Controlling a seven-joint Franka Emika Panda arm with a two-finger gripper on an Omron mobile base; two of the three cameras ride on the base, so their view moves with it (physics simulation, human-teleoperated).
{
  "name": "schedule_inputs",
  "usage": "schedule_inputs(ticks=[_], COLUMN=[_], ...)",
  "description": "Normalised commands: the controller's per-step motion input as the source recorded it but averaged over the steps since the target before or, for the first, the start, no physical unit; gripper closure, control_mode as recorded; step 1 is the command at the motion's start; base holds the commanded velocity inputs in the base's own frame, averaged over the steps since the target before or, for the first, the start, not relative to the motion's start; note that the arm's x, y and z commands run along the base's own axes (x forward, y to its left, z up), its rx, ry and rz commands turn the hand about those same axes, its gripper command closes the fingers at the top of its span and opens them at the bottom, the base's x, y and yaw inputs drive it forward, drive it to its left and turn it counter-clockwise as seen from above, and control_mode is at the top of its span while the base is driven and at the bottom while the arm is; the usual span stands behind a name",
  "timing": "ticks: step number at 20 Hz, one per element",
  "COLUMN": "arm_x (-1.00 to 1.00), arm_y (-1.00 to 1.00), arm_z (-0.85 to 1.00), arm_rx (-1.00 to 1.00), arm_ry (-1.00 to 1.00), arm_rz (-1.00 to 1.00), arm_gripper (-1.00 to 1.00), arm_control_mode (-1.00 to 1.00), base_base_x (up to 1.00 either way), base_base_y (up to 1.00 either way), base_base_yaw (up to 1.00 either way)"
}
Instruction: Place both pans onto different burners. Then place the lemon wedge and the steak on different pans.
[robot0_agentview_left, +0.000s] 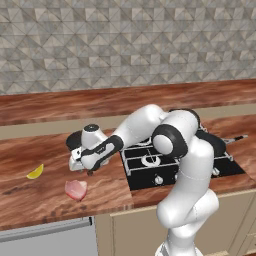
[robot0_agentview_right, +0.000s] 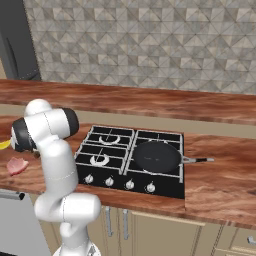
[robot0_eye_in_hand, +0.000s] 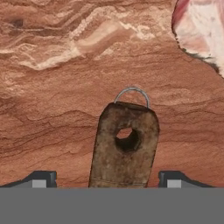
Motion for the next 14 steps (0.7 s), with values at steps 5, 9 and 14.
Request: schedule_inputs(ticks=[5, 9, 14], arm_x=[0.00, 0.00, 0.00], arm_y=[0.01, 0.00, -0.02], arm_z=[0.00, 0.03, 0.30], arm_rx=[0.00, 0.00, 0.00], arm_ry=[0.00, 0.00, 0.00], arm_rz=[0.01, 0.00, 0.00], arm_gripper=[1.00, 1.00, 1.00], arm_control_mode=[-1.00, -1.00, -1.00], base_base_x=[0.00, 0.00, 0.00], base_base_y=[0.00, 0.00, 0.00], base_base_yaw=[0.00, 0.00, 0.00])
